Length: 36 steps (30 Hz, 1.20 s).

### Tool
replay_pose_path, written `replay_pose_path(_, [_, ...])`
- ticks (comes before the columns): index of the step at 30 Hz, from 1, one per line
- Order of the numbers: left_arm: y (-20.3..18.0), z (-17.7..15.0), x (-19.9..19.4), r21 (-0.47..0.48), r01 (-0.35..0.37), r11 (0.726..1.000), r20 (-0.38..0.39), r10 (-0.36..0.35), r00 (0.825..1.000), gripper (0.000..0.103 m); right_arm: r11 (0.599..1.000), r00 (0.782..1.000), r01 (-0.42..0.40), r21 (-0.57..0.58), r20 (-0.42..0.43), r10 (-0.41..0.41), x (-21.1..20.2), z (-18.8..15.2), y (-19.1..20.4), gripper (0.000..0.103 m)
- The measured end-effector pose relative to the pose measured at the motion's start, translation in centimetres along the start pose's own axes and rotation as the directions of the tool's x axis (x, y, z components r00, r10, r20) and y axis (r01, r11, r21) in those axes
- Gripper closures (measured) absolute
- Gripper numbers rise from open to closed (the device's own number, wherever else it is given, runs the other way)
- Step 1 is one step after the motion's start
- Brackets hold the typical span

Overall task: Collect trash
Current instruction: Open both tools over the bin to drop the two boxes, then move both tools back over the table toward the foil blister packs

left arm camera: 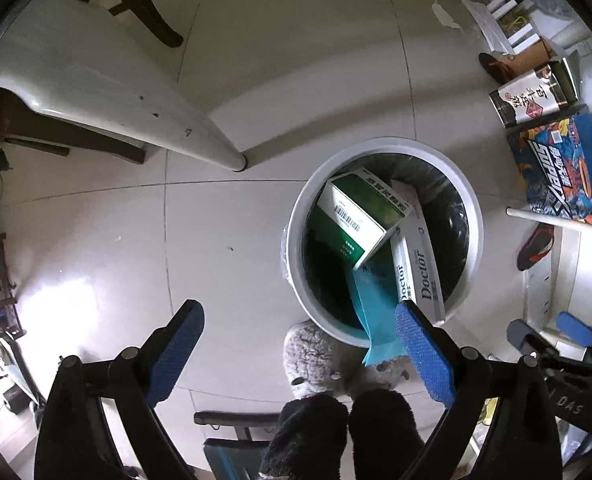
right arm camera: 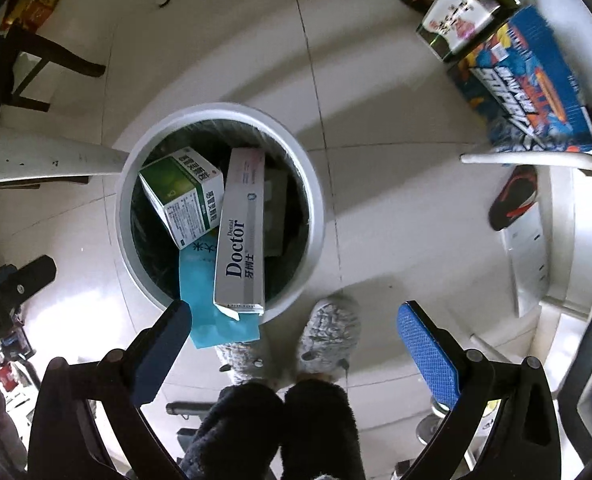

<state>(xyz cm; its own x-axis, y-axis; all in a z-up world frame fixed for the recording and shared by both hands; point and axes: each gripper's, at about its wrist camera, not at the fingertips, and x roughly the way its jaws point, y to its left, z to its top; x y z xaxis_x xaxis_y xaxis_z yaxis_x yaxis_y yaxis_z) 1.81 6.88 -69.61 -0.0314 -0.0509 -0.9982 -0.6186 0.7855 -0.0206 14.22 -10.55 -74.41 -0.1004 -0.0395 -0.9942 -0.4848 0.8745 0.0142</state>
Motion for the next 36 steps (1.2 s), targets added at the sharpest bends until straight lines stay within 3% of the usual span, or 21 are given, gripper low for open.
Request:
replay_pose_path(16, [-0.5, -4.5, -10.2, -0.003, 0.015, 1.000, 0.027, -0.015, 1.000, 0.005, 1.000, 0.997, -0.013, 0.021, 0.076, 0.011, -10.8, -4.4, -0.5, 0.000])
replay_pose_path(36, [0.7, -9.9, -32.1, 0.035, 0.056, 0.998, 0.120, -0.060, 0.991, 0.005, 0.996, 0.980, -0.085, -0.004, 0.180, 0.084, -36.8, -12.5, 2.2, 0.000])
